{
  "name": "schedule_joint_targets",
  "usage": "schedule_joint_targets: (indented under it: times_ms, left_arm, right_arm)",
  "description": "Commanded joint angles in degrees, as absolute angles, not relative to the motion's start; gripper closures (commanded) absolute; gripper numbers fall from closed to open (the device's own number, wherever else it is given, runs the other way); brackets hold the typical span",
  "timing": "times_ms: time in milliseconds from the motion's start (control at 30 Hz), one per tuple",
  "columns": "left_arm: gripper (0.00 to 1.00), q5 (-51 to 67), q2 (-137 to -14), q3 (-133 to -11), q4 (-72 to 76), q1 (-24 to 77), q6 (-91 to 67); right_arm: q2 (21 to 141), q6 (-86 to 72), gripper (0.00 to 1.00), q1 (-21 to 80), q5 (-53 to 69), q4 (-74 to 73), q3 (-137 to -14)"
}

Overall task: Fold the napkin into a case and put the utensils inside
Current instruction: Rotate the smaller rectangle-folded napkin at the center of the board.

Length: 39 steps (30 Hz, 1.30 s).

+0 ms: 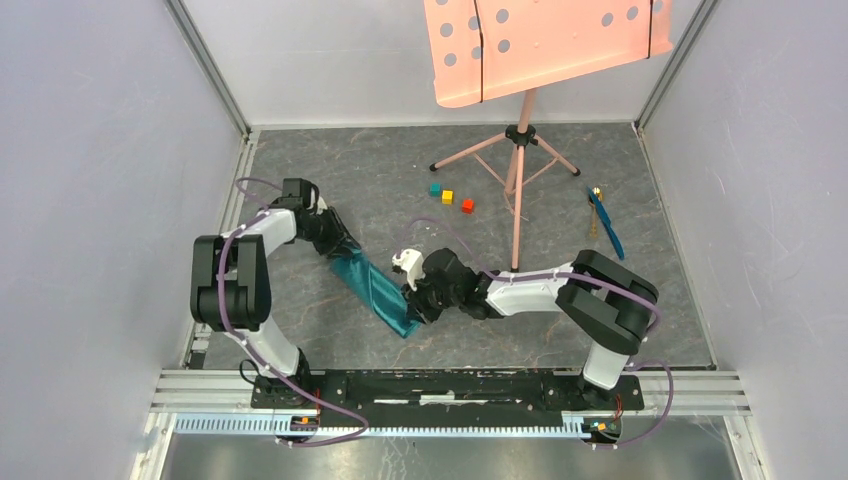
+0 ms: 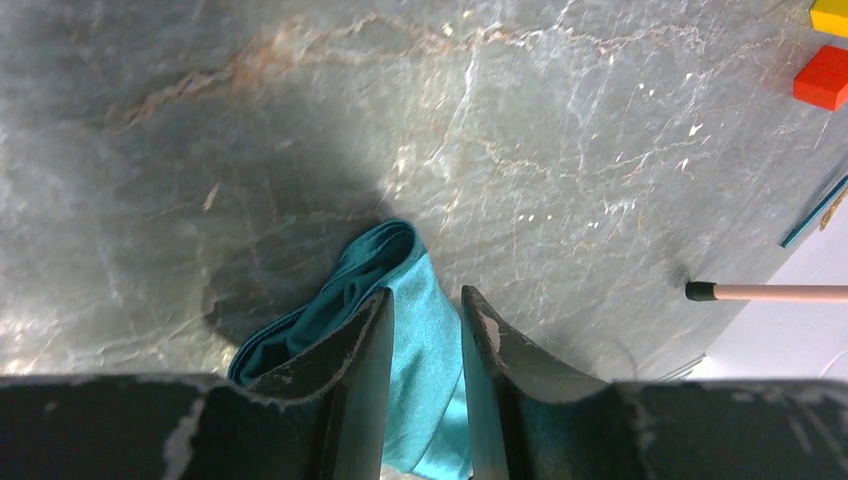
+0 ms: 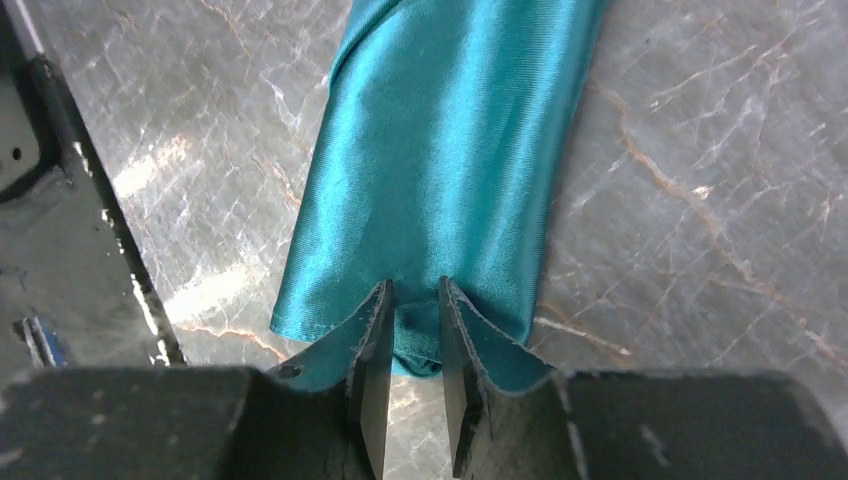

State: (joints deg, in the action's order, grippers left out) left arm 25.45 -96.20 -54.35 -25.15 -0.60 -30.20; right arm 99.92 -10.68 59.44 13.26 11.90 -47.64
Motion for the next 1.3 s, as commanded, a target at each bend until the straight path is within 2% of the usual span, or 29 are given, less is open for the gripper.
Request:
schedule_joint_targets:
  times_ms: [0, 200, 500, 667, 933, 1267]
  left_arm:
    - [0.62, 23.27, -98.22, -59.06, -24.10, 1.56, -31.10]
    - [0.60, 22.90, -91.22, -60.92, -29.69, 2.43, -28.32]
    - [0.56, 23.56, -80.10, -60.60, -37.96, 2.38, -23.00]
    - [0.55, 28.67, -76.19, -57.57, -37.61, 2.42, -21.24]
    - [0.52, 32.93, -71.89, -55.90, -38.25, 2.45, -19.25]
    - [0.51, 34.57, -69.52, -56.75, -38.86, 2.39, -18.87]
  right_arm:
    - [101.39, -9.61, 0.72, 57.13, 8.46, 13.55, -46.81]
    - [98.02, -9.32, 0.70, 58.23, 11.00, 10.14, -48.42]
    - [95.59, -11.36, 0.57, 63.45, 10.92, 7.57, -53.56]
    - [99.88, -12.25, 0.56, 68.02, 9.36, 6.90, -56.70]
    - [102.49, -12.78, 0.57, 68.49, 7.00, 6.42, -54.78]
    - [101.99, -11.56, 0.56, 64.24, -14.02, 1.72, -50.77]
